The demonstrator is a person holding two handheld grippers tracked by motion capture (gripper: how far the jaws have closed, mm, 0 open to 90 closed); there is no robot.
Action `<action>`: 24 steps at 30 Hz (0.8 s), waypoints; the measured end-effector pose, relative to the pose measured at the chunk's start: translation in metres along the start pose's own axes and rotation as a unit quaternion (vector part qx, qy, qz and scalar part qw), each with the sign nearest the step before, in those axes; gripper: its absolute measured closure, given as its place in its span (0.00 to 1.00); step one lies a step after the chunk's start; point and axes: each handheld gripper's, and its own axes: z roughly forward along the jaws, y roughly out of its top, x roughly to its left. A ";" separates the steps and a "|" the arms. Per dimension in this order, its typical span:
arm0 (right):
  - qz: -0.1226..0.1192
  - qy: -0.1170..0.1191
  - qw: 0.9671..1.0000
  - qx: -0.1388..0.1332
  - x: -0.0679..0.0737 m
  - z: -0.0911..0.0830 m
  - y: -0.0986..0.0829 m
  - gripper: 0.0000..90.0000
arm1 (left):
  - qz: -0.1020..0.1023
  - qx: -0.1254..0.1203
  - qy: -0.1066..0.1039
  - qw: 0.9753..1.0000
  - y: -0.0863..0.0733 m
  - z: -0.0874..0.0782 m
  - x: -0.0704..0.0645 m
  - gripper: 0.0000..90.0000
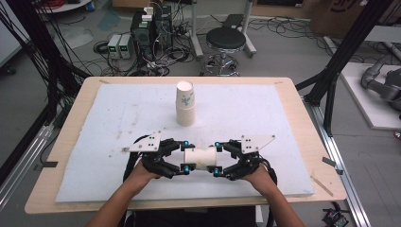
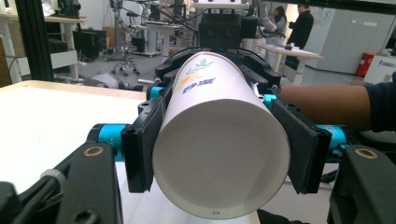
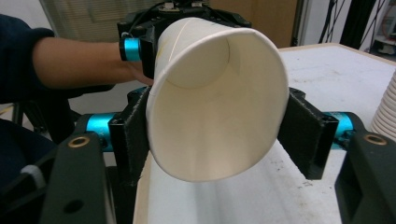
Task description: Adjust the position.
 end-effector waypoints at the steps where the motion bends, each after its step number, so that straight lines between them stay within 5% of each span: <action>1: -0.001 0.000 1.000 -0.002 0.000 0.000 0.000 0.37 | -0.003 -0.001 0.001 1.000 0.000 0.000 0.000 0.41; 3: 0.006 0.001 1.000 0.000 -0.001 0.000 0.000 0.37 | -0.012 0.008 0.009 1.000 0.000 0.000 0.000 0.41; 7: 0.018 0.005 1.000 0.007 -0.002 0.000 0.001 0.38 | -0.040 0.043 0.032 0.998 0.002 0.001 0.000 0.18; 14: 0.022 -0.001 0.999 0.046 -0.005 0.002 0.005 0.39 | -0.021 0.112 0.052 0.992 0.010 -0.002 0.000 0.17; 17: 0.023 -0.002 0.998 0.065 -0.006 0.003 0.008 0.39 | -0.004 0.145 0.056 0.988 0.014 -0.002 0.000 0.17; 24: -0.001 -0.006 0.991 0.134 -0.006 0.010 0.025 0.40 | 0.007 0.186 0.057 0.981 0.021 0.001 0.000 0.18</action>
